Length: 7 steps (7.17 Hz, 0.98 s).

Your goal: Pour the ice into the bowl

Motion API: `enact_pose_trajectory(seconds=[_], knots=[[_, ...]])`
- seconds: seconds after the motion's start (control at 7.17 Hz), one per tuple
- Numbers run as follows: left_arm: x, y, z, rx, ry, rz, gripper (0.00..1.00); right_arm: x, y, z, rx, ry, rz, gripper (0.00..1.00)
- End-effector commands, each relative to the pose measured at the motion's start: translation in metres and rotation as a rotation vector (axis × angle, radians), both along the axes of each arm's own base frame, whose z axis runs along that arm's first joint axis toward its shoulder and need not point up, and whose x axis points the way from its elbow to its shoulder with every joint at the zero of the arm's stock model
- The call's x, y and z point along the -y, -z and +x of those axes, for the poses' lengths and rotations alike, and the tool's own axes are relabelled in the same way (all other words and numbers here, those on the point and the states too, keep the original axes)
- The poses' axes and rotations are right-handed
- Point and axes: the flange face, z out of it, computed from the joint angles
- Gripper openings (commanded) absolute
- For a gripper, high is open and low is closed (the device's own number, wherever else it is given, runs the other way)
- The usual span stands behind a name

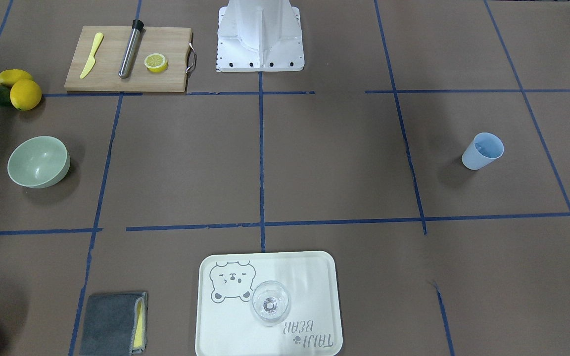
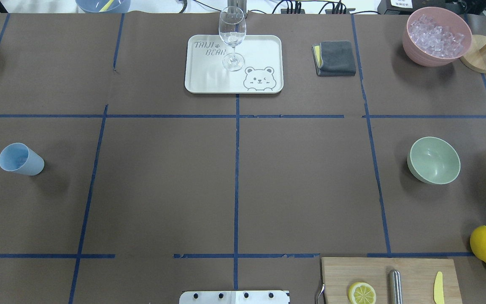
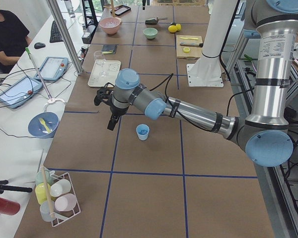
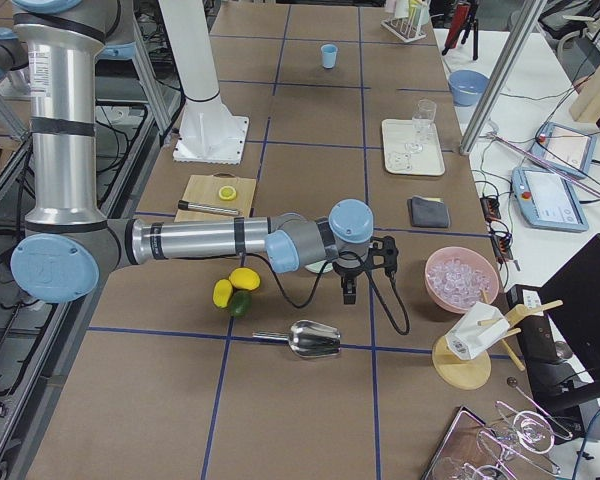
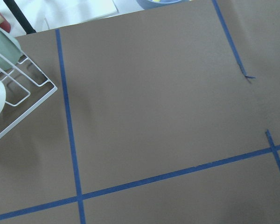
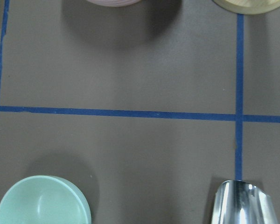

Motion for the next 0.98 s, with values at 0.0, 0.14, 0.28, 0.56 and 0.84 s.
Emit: enact_pose_trajectory(seconds=[0.0, 0.14, 0.28, 0.56, 0.84], knots=[[-0.041, 0.013, 0.011, -0.009, 0.042, 0.031, 1.00, -0.023, 0.004, -0.071, 0.033, -0.050, -0.015, 1.00], [-0.060, 0.006, 0.023, -0.066, 0.066, 0.032, 1.00, -0.037, 0.004, -0.109, 0.023, -0.057, -0.013, 1.00], [-0.068, 0.009, 0.054, -0.098, 0.104, 0.022, 1.00, -0.046, 0.005, -0.136, 0.027, -0.068, -0.013, 1.00], [-0.079, 0.009, 0.083, -0.109, 0.120, 0.012, 1.00, -0.055, -0.022, -0.149, -0.001, -0.043, -0.051, 1.00], [-0.088, 0.018, 0.111, -0.143, 0.093, -0.025, 1.00, -0.063, -0.030, -0.161, -0.016, -0.015, -0.070, 0.69]])
